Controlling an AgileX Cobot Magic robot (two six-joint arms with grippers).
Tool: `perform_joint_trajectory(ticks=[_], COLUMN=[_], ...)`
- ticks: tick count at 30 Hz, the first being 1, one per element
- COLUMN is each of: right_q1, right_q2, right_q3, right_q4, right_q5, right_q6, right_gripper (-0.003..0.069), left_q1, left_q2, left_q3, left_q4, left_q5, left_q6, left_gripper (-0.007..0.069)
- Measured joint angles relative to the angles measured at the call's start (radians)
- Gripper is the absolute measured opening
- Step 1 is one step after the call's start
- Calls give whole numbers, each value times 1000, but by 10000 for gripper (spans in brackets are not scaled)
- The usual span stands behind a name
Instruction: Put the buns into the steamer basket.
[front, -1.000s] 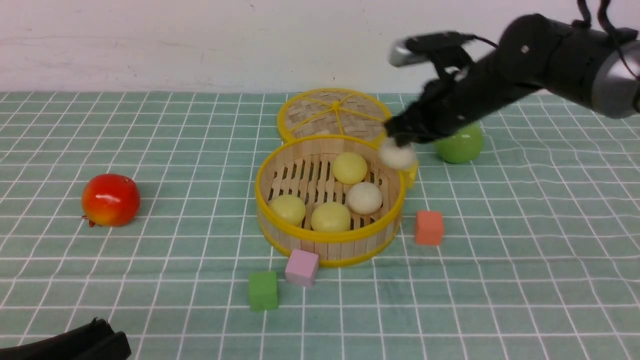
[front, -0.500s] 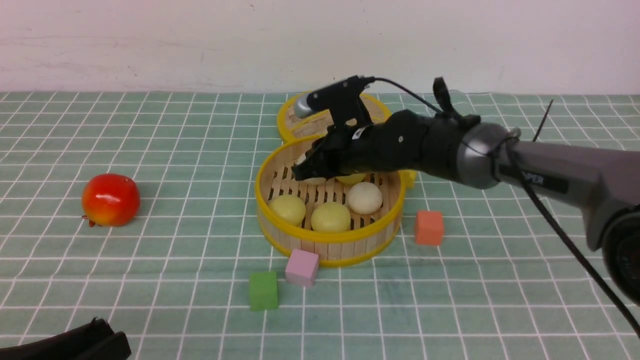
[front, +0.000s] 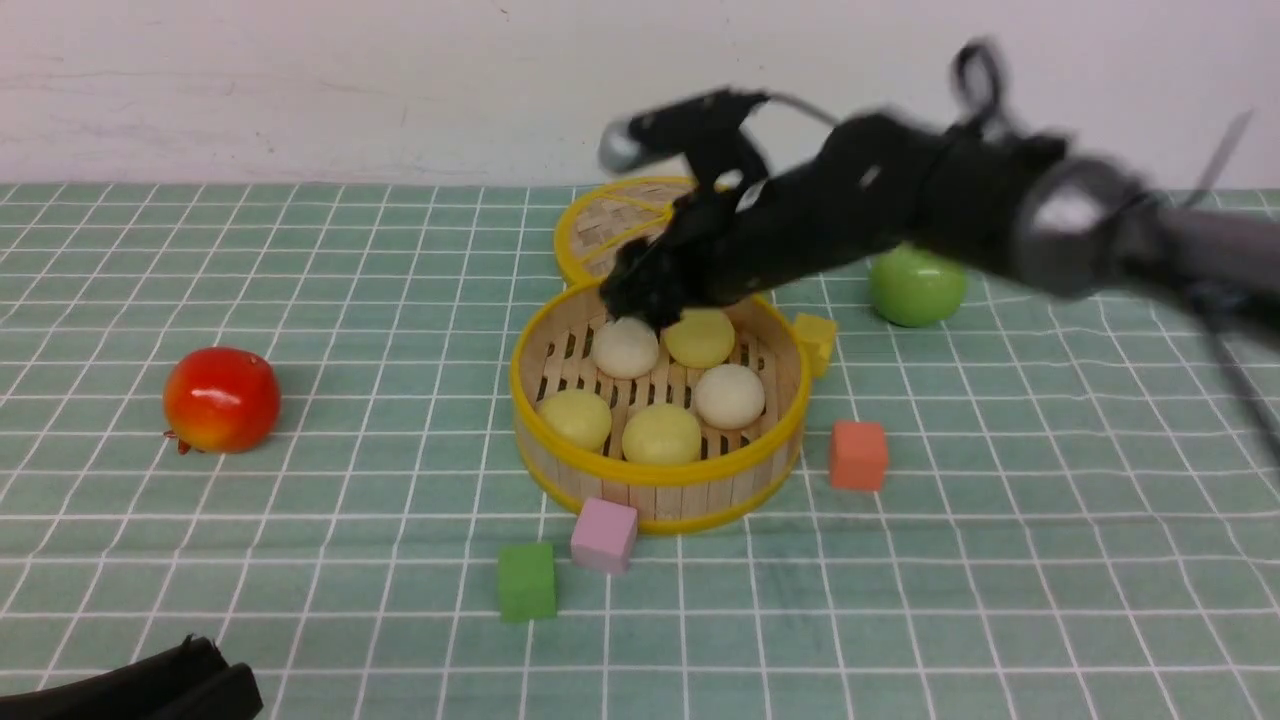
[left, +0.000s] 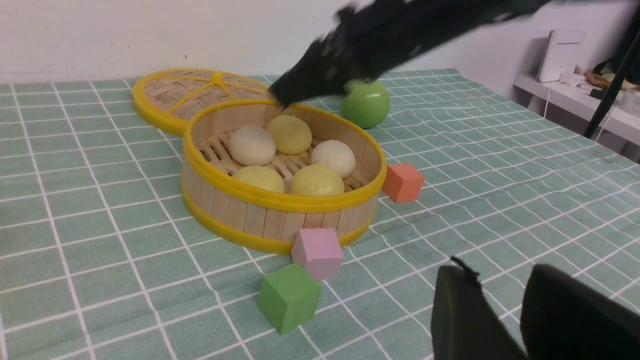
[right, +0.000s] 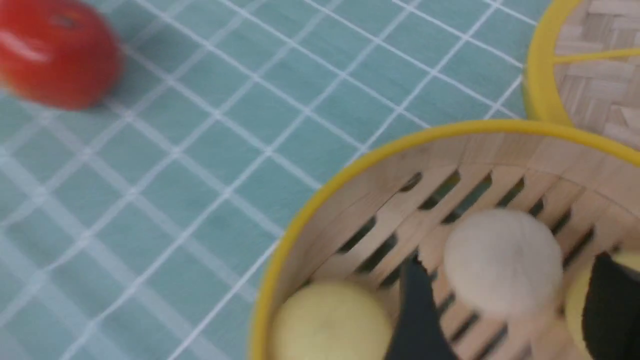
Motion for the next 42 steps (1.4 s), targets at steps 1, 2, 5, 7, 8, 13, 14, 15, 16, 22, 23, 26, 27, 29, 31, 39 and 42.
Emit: perform_joint_trajectory(ticks=[1, 2, 5, 7, 8, 13, 14, 15, 16, 22, 23, 26, 27, 29, 31, 39, 42], right_q1=[-19, -36, -53, -52, -51, -29, -26, -22, -22, -22, -22, -22, -22, -22, -22, -182, -273], right_q2=[-77, -131, -244, -296, -313, -444, -479, -530, -560, -734, -764, -810, -820, -838, -853, -1224, -1502], right_q3=[0, 0, 0, 1, 4, 89, 120, 167, 194, 319, 328, 333, 333, 334, 338, 742, 1095], right_q4=[-32, -76, -189, -231, -246, -283, -287, -292, -292, -296, -295, -295, -295, -296, -324, -439, -453], right_q5=[119, 227, 490, 613, 641, 697, 700, 703, 705, 715, 717, 718, 718, 718, 718, 502, 255], right_q6=[56, 105, 206, 247, 257, 335, 350, 365, 369, 375, 375, 375, 375, 375, 374, 378, 379], right_gripper=[363, 306, 159, 85, 52, -19, -19, -18, -16, -10, -10, -10, -9, -6, -6, -3, -3], left_q1=[0, 0, 0, 0, 0, 0, 0, 0, 0, 0, 0, 0, 0, 0, 0, 0, 0], left_q2=[0, 0, 0, 0, 0, 0, 0, 0, 0, 0, 0, 0, 0, 0, 0, 0, 0], left_q3=[0, 0, 0, 0, 0, 0, 0, 0, 0, 0, 0, 0, 0, 0, 0, 0, 0], left_q4=[0, 0, 0, 0, 0, 0, 0, 0, 0, 0, 0, 0, 0, 0, 0, 0, 0], left_q5=[0, 0, 0, 0, 0, 0, 0, 0, 0, 0, 0, 0, 0, 0, 0, 0, 0], left_q6=[0, 0, 0, 0, 0, 0, 0, 0, 0, 0, 0, 0, 0, 0, 0, 0, 0], left_gripper=[188, 191, 195, 196, 197, 201, 203, 204, 206, 213, 216, 217, 217, 217, 218, 228, 232])
